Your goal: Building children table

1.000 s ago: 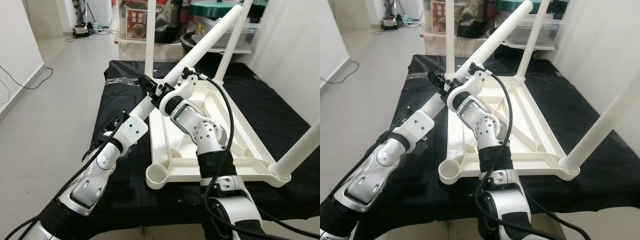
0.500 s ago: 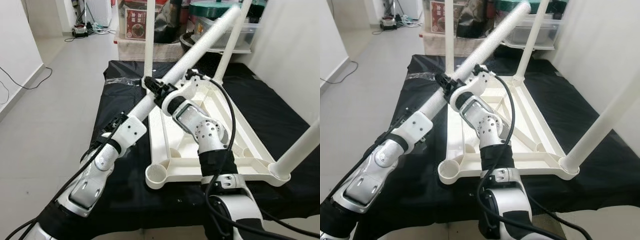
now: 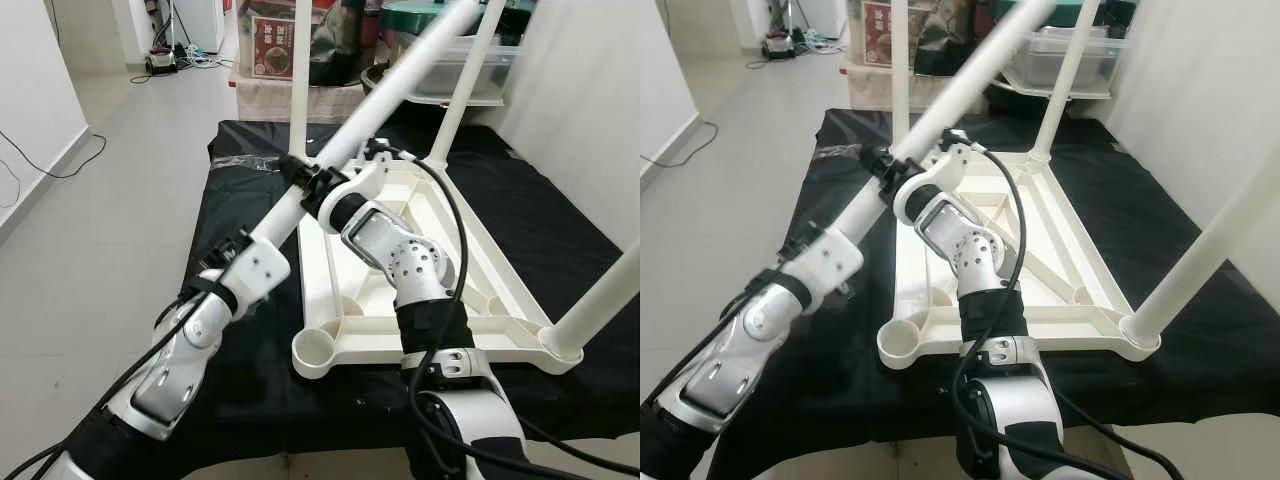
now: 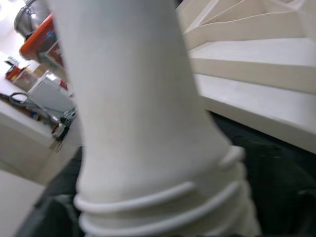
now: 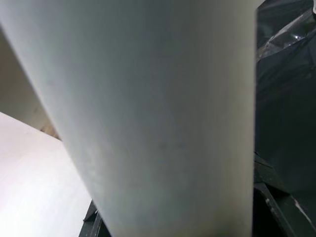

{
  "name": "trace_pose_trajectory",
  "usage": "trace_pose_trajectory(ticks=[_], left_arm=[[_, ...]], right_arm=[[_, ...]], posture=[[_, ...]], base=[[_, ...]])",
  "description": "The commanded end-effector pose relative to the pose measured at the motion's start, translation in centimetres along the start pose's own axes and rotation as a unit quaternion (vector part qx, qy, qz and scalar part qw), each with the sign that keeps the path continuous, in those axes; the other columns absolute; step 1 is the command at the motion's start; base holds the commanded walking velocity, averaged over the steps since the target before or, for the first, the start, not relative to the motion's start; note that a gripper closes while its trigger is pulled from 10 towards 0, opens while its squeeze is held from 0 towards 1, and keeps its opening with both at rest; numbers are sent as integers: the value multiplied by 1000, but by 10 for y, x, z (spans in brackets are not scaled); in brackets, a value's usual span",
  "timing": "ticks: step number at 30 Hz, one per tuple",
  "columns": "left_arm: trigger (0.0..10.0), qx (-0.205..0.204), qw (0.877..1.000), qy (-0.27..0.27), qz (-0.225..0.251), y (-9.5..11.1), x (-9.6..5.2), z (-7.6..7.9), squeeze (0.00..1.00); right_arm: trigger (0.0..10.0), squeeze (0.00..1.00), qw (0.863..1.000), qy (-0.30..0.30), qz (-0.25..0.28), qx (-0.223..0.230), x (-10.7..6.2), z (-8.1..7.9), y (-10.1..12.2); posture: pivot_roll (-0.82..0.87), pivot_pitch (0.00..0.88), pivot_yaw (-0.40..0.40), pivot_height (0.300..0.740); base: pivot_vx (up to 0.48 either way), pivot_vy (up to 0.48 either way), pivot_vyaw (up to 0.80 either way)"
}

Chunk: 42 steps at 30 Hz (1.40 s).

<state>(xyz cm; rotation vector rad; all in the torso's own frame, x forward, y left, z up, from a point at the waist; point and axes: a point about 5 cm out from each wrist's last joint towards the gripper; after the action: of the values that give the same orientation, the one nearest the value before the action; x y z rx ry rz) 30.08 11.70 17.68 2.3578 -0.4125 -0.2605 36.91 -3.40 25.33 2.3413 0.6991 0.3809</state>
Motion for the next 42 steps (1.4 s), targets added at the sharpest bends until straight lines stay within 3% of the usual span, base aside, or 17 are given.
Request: trace_pose_trajectory(ticks=[1,10,13,14,15,16,17,20,25,30,35,42], left_arm=[[10000,-2,1000,-8,11,2,-1,3,1000],[10000,-27,998,34,38,13,-4,-14,1000],[10000,-37,997,64,37,19,-13,-27,1000],[10000,-37,997,64,37,19,-13,-27,1000],[10000,-35,996,68,35,20,-14,-28,1000],[10000,-41,996,66,36,20,-17,-27,0],[10000,-41,996,66,36,20,-17,-27,0],[10000,-71,996,44,32,15,-28,-14,0],[10000,-99,994,39,16,5,-38,-5,0],[10000,-147,987,63,-18,-12,-53,-4,0],[10000,-171,980,97,-32,-17,-58,-12,0],[10000,-199,968,145,-46,-25,-66,-18,0]], right_arm=[[0,0,1000,28,0,-7,3,-14,3],[0,0,999,17,33,-28,3,-11,15],[0,0,982,-20,122,-143,0,-2,56],[0,0,982,-20,122,-143,0,-2,56],[0,0,974,-28,141,-173,-2,0,66],[0,0,966,-41,164,-196,-5,3,79],[0,0,966,-41,164,-196,-5,3,79],[0,0,949,-54,200,-237,-11,6,107],[0,0,945,-37,201,-254,-14,4,115],[0,0,949,-10,166,-269,-13,5,103],[0,0,947,0,157,-281,-10,8,97],[0,0,934,46,119,-333,-10,9,86]], posture=[[114,0,-99,740],[119,0,-102,740],[122,0,-106,740],[122,0,-106,740],[122,0,-106,740],[126,0,-110,740],[126,0,-110,740],[124,0,-109,740],[125,0,-111,740],[134,0,-122,740],[137,0,-122,740],[131,0,-126,740]], base=[[0,0,0],[0,0,0],[0,0,0],[0,0,0],[0,0,0],[0,0,0],[0,0,0],[0,0,0],[0,0,0],[0,0,0],[0,0,0],[0,0,0]])
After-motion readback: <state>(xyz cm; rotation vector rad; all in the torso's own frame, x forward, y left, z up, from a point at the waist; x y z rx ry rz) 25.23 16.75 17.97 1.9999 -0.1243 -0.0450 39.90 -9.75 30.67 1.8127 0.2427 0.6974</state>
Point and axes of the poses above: a point about 5 cm out from each wrist's last joint towards the gripper, its own x axis pointing out of the wrist towards the gripper, its own y axis along the axis of the wrist's last joint, z = x × y, and after that the axes turned 2 degrees about x, right-handed
